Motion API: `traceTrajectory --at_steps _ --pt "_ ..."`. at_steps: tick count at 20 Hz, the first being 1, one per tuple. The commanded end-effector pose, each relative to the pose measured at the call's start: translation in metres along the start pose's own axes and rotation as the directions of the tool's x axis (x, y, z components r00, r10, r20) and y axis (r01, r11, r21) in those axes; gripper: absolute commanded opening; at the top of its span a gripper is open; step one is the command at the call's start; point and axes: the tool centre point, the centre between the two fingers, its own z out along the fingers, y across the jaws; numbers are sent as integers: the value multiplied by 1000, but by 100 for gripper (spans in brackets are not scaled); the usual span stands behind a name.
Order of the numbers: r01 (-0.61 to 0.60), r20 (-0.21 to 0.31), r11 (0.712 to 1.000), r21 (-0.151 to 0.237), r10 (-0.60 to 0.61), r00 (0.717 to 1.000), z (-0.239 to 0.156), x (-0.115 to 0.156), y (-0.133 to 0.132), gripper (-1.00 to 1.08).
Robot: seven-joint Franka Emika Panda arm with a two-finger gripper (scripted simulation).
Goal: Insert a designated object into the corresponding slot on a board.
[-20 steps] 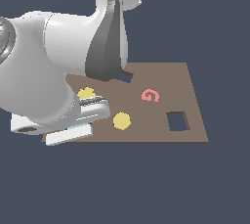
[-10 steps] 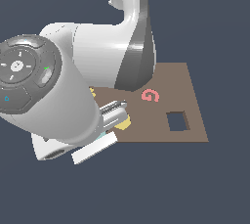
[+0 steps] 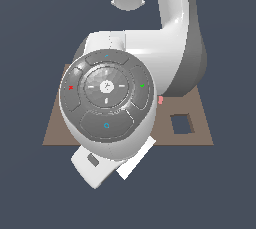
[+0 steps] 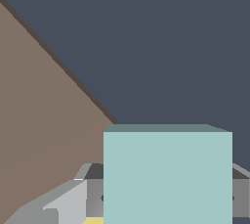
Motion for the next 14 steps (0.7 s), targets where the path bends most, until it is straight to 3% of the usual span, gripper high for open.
traceTrajectory --at_steps 1,8,14 --pt "75 0 997 -1 -75 997 -1 14 -11 -100" --pt "274 0 962 -1 -274 962 -2 47 -46 -100" --pt "442 0 897 -2 -442 897 -3 69 -83 -100"
